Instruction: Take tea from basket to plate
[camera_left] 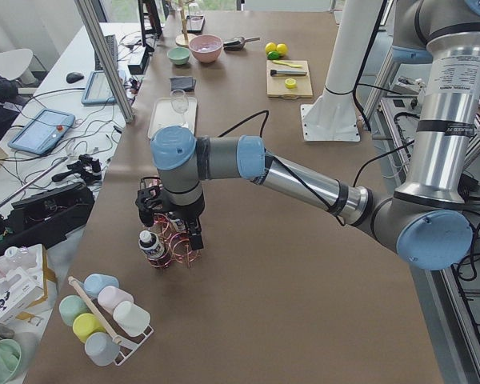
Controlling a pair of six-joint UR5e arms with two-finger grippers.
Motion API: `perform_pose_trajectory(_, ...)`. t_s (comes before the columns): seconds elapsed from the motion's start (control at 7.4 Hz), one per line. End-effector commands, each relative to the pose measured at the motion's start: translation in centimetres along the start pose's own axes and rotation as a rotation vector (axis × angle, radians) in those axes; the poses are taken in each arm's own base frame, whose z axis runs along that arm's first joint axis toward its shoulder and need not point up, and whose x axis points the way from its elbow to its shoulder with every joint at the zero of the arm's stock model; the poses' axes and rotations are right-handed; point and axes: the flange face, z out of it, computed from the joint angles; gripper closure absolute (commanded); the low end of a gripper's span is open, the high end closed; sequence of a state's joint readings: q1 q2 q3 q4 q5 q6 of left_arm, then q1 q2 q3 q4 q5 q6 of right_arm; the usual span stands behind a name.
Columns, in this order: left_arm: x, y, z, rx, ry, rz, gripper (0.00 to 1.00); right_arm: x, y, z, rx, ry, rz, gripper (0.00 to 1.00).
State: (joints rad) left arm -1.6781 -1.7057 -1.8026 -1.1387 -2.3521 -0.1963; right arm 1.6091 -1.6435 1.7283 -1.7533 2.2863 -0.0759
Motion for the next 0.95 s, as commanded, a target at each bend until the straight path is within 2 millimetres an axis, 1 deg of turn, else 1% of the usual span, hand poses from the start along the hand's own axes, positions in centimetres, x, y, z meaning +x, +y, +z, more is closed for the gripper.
perform_pose_trajectory(0.0,2.6,-2.0,-1.8,0.000,0.006,-0.201,0.03,0.2,0.1,0.2,-0.005,-0.004,0.007,0.00)
perform_pose_trajectory(0.14,4.0,-2.6,-3.0,0.020,0.014,-0.354,0.03,0.2,0.0,0.4,-0.001,-0.004,0.000,0.00)
perform_pose_trajectory(0.27,5.8,-3.7,-3.3,0.032,0.021,-0.520,0.03,1.1,-0.3,1.4,0.008,-0.006,-0.011,0.00)
perform_pose_trajectory(0.41,7.0,-4.9,-3.1,0.025,0.020,-0.655,0.02,1.2,-0.4,1.5,0.018,-0.007,-0.018,0.00)
perform_pose_trajectory(0.54,7.4,-3.7,-4.3,0.055,0.042,-0.819,0.02,1.2,-0.4,1.5,0.018,-0.009,-0.019,0.00)
perform_pose_trajectory(0.68,7.8,-4.2,-3.8,0.068,0.052,-0.853,0.02,1.0,-0.4,1.3,0.022,-0.008,-0.023,0.00)
perform_pose_trajectory(0.81,8.2,-4.5,-3.1,0.053,0.034,-0.894,0.03,1.3,-0.4,1.7,0.013,-0.007,-0.014,0.00)
